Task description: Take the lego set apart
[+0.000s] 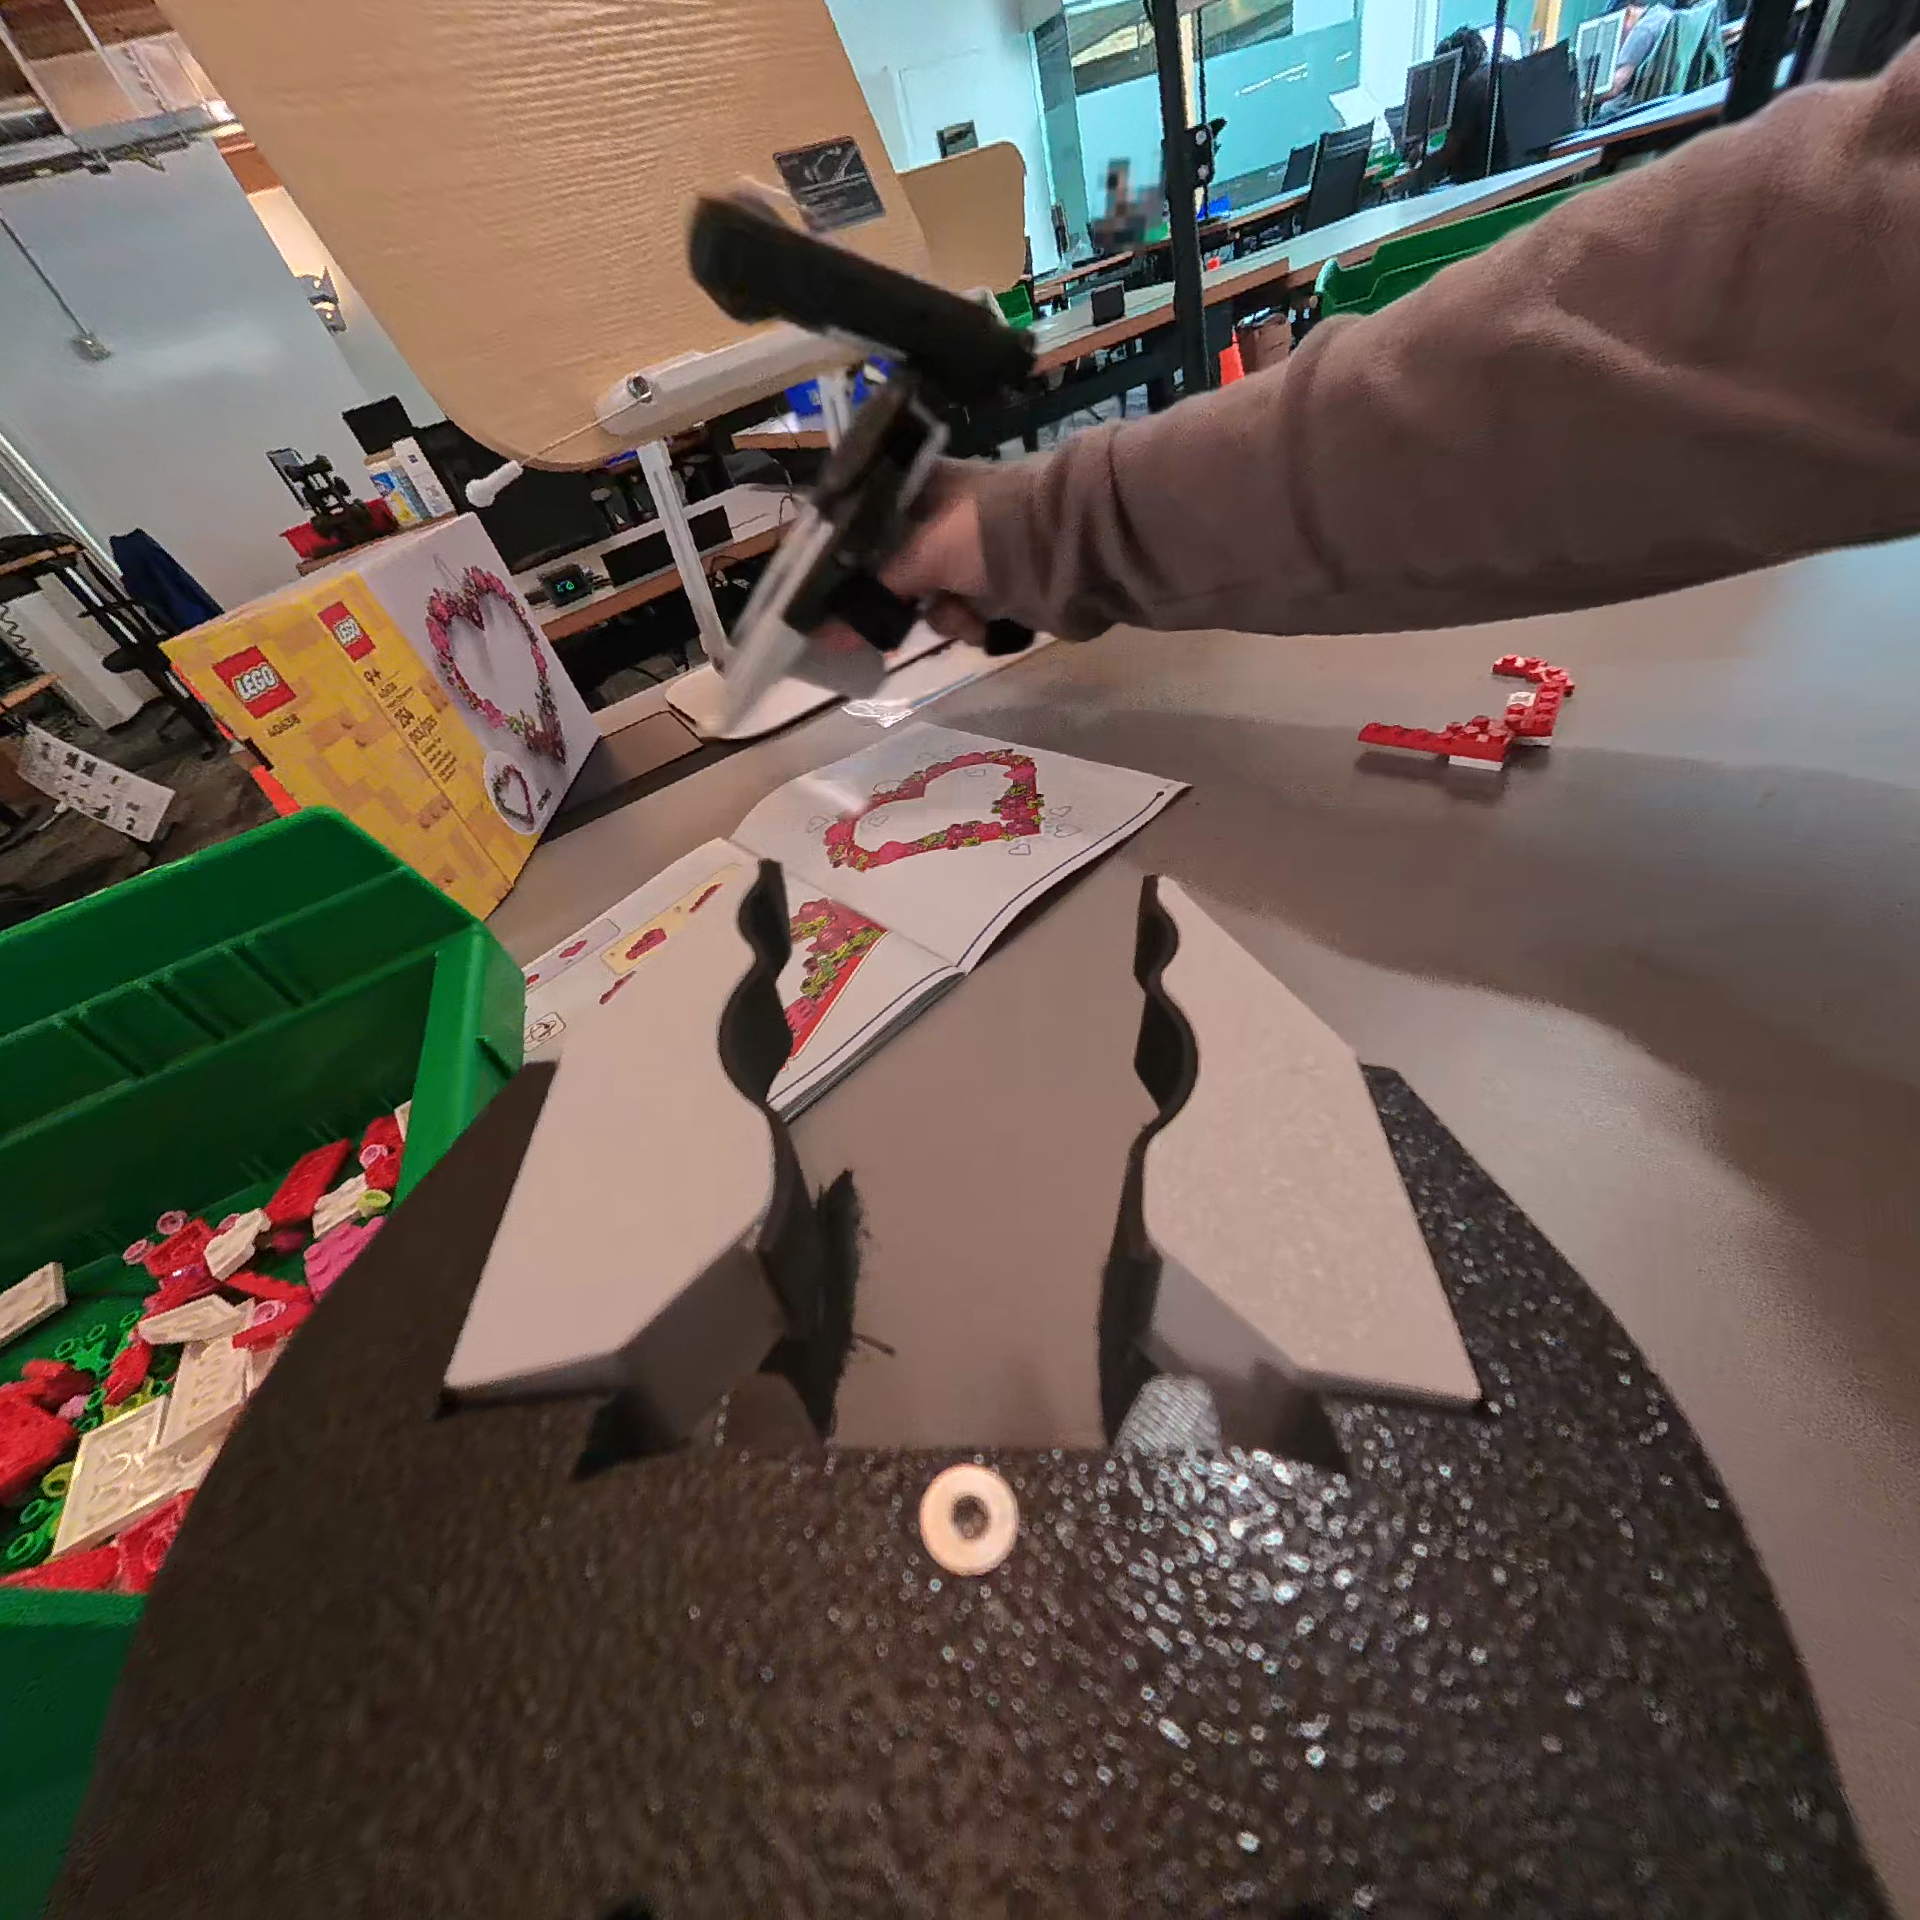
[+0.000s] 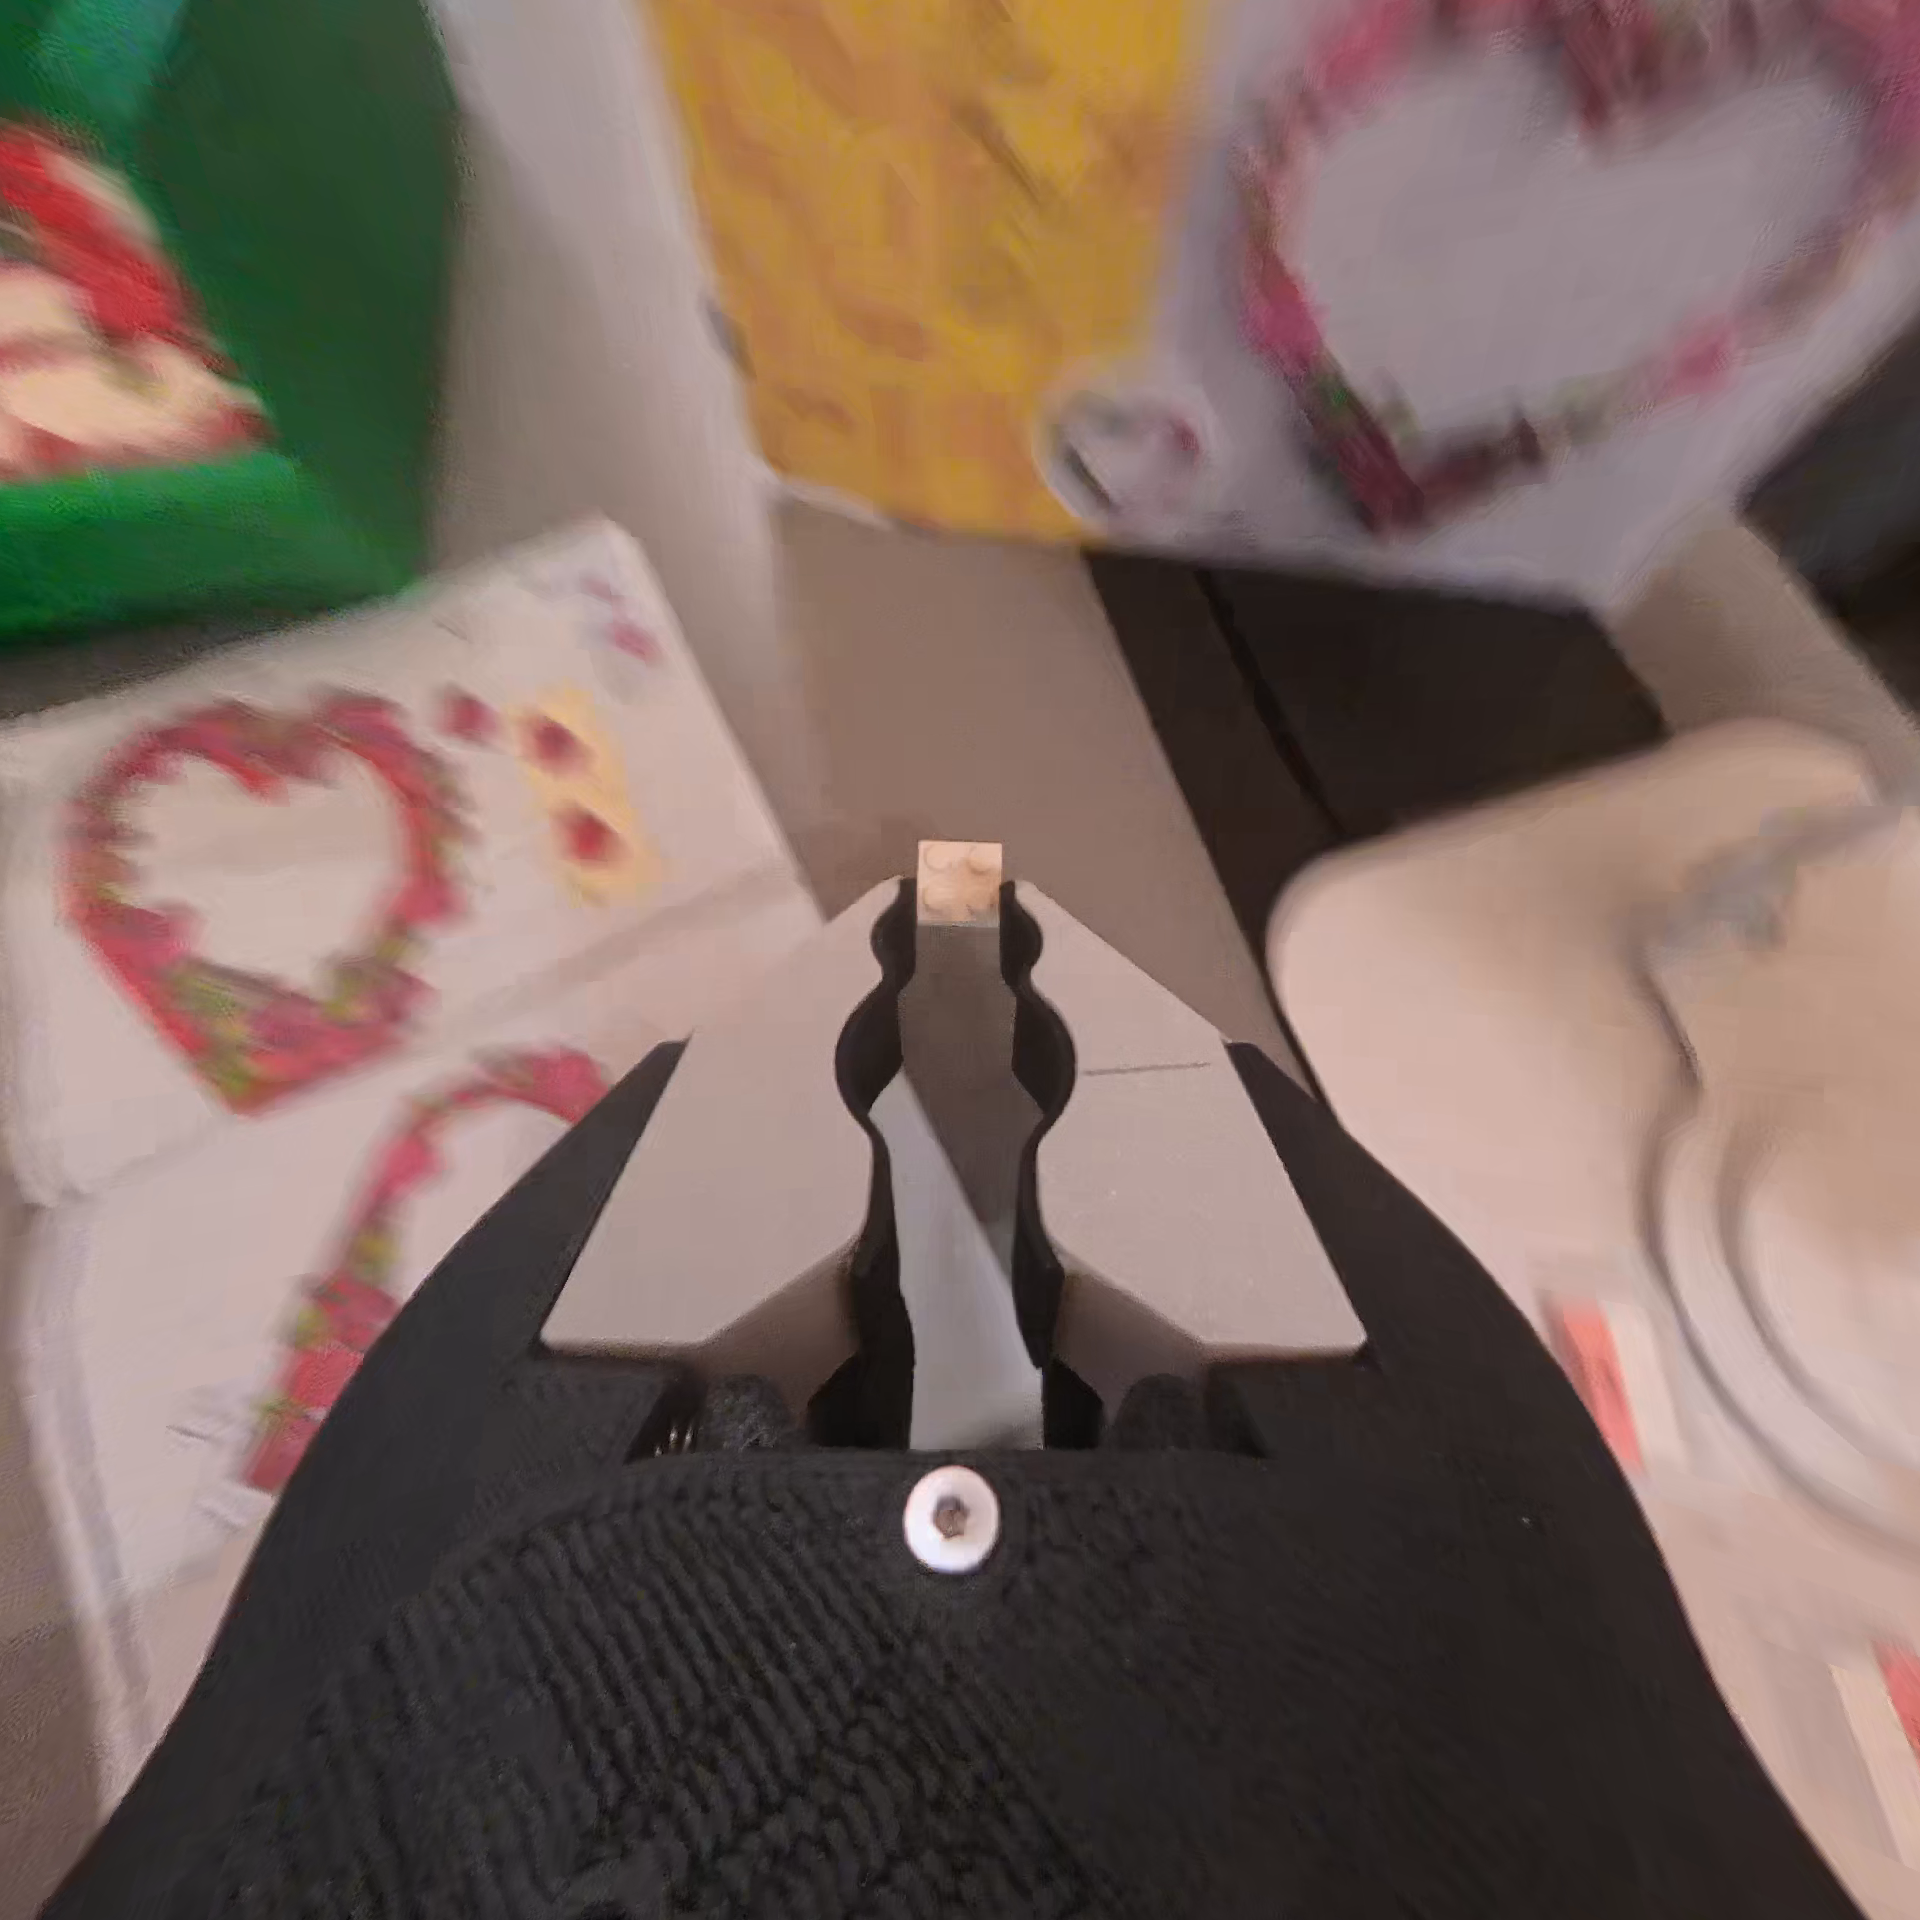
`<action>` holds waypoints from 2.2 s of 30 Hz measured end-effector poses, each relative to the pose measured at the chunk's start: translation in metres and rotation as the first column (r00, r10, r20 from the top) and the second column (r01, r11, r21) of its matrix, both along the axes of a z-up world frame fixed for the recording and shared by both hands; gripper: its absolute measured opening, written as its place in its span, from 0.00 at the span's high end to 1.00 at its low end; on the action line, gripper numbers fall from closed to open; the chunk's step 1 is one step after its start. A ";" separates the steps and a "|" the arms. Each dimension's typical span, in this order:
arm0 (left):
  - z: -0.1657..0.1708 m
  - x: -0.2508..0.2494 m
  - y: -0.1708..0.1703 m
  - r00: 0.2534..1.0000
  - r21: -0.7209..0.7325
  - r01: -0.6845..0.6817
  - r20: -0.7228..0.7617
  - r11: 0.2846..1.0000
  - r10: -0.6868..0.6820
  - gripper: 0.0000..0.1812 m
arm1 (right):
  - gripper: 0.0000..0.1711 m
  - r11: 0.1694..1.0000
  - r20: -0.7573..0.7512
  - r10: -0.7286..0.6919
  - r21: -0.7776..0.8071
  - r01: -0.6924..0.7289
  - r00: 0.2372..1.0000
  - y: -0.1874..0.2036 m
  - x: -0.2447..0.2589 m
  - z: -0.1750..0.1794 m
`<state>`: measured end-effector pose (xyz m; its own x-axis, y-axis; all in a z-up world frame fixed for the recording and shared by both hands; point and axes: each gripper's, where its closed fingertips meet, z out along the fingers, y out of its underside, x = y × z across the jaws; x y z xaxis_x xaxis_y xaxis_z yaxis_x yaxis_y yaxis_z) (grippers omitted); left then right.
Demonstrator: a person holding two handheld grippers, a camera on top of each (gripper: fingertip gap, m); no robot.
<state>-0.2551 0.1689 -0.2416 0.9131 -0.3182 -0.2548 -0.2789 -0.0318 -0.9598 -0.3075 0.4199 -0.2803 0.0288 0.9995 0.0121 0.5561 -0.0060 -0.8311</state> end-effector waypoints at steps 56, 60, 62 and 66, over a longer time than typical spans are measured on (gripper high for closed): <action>0.007 0.088 -0.004 0.849 -0.126 0.428 0.395 0.895 -0.351 0.70 | 0.92 0.867 0.167 0.091 0.471 -0.161 0.982 -0.217 0.229 -0.005; -0.009 0.123 0.012 0.617 -0.250 0.666 0.715 0.703 -0.329 0.64 | 0.92 0.722 0.156 0.158 0.655 -0.222 0.975 -0.241 0.211 0.012; -0.004 0.135 0.007 0.467 -0.207 0.780 0.821 0.591 -0.329 0.74 | 0.92 0.659 0.161 0.182 0.712 -0.242 0.970 -0.249 0.207 0.017; -0.005 0.144 -0.005 0.402 -0.207 0.854 0.845 0.477 -0.353 0.82 | 0.92 0.587 0.165 0.209 0.767 -0.259 0.964 -0.258 0.205 0.023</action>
